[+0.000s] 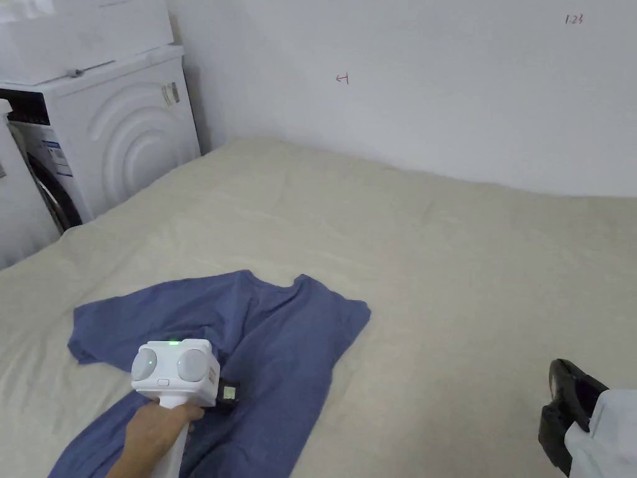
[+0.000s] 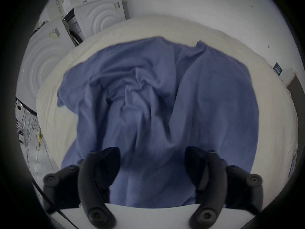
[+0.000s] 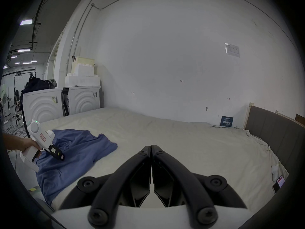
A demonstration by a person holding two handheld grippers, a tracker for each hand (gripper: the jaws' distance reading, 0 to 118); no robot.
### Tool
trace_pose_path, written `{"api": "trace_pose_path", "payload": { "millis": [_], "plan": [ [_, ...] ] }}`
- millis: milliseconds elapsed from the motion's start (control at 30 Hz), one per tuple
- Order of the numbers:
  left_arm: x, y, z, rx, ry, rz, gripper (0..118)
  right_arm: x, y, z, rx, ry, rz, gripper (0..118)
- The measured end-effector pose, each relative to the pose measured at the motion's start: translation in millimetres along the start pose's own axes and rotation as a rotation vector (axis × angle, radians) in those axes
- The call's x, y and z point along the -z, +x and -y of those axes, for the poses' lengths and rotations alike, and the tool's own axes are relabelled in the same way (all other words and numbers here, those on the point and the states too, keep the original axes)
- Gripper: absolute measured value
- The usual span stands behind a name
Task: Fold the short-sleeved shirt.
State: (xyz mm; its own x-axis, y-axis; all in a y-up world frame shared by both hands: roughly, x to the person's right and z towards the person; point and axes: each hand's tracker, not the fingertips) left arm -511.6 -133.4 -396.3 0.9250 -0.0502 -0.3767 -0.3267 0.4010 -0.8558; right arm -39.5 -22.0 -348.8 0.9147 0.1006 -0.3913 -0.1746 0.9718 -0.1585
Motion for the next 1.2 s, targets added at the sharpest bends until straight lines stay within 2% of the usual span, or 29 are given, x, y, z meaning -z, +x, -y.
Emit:
{"api": "trace_pose_path", "payload": {
  "millis": [33, 100, 167, 200, 233, 333, 567, 667, 767, 933, 1067, 1200],
  "plan": [
    [3, -1, 3, -0.003, 0.005, 0.013, 73, -1, 2, 1, -0.005, -0.003, 0.001, 0],
    [-5, 3, 5, -0.011, 0.042, 0.003, 65, -3, 7, 1, -0.010, -0.008, 0.007, 0],
    [-10, 10, 7, 0.022, 0.058, 0.009, 35, -6, 12, 0, -0.009, -0.007, 0.014, 0],
    [-10, 15, 8, 0.059, 0.070, -0.041, 20, -8, 14, 0, -0.008, -0.007, 0.017, 0],
    [-12, 15, 9, 0.081, 0.083, -0.033, 0, -11, 17, -2, -0.007, -0.006, 0.022, 0],
    [-25, 13, 14, 0.044, 0.112, 0.022, 0, -20, 26, -5, -0.007, 0.007, 0.034, 0],
    [-117, -24, 13, -0.186, 0.322, 0.271, 0, -52, 49, -15, 0.034, 0.048, 0.062, 0],
    [-159, -19, 10, -0.199, 0.407, 0.345, 0, -68, 59, -17, 0.037, 0.068, 0.076, 0],
    [-207, 15, 5, -0.073, 0.479, 0.349, 0, -85, 71, -20, 0.046, 0.088, 0.098, 0],
    [-278, 79, -14, 0.038, 0.581, 0.511, 0, -114, 95, -22, 0.063, 0.122, 0.152, 0],
    [-323, 151, -20, 0.243, 0.635, 0.592, 0, -139, 118, -23, 0.077, 0.150, 0.217, 0],
    [-354, 222, -9, 0.374, 0.639, 0.710, 0, -163, 144, -23, 0.083, 0.165, 0.285, 0]
  ]
}}
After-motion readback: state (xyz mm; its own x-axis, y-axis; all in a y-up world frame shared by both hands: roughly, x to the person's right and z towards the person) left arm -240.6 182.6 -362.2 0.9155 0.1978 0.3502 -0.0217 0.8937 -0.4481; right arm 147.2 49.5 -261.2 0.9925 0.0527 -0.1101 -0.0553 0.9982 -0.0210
